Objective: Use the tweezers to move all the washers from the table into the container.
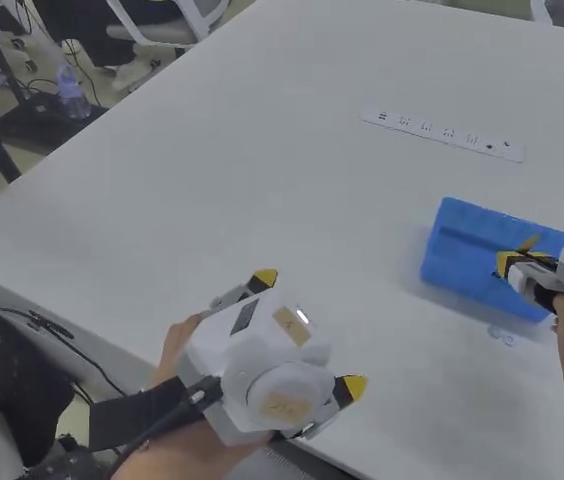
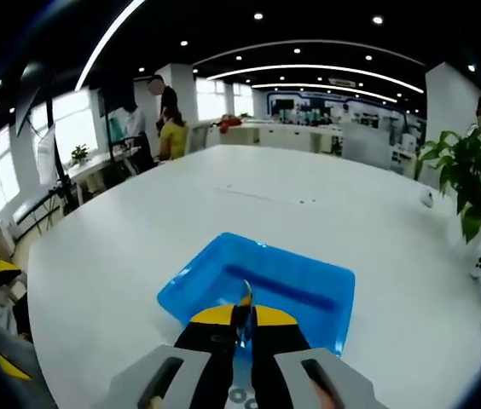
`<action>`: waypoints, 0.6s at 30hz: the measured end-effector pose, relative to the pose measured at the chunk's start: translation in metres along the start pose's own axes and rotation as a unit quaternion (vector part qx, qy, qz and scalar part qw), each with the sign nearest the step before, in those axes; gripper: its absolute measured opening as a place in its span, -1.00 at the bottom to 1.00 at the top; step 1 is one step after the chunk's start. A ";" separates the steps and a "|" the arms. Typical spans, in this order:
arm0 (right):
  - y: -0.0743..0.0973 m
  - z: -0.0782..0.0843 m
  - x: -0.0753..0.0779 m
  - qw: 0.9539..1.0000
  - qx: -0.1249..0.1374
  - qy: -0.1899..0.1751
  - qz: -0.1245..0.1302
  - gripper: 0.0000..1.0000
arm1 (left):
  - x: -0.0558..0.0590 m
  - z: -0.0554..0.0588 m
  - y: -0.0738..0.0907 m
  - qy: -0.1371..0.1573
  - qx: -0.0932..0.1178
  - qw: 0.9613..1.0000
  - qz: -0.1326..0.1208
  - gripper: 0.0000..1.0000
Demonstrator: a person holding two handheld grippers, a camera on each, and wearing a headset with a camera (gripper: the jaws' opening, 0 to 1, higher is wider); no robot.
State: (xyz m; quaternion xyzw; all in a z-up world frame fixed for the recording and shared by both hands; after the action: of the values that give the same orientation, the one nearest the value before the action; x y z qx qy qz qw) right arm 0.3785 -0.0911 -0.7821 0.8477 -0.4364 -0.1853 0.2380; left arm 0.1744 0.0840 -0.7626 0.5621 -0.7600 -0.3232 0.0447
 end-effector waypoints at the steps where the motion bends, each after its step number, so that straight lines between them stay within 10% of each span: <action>1: 0.000 -0.001 0.000 1.000 -0.001 -0.002 -0.002 -0.96 | 0.000 0.000 0.000 -0.001 -0.001 1.000 0.001 0.70; 18: 0.058 -0.032 -0.015 0.997 0.072 -0.023 -0.028 -0.95 | 0.002 0.001 -0.001 -0.003 -0.005 1.000 0.005 0.70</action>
State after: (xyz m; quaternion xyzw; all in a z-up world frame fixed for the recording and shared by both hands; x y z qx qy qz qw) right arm 0.3499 -0.1003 -0.7214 0.8702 -0.4297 -0.1792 0.1613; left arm 0.1736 0.0831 -0.7644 0.5570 -0.7613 -0.3285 0.0470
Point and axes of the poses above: the centre of the closed fingertips' face, and the gripper's own axes: y roughly backward along the fingers, x roughly to its right, z roughly out of its underside, the point moved 5 cm from there along y, roughly backward along the fingers, and after that the axes turned 4 degrees about -y, right-handed, at the moved point
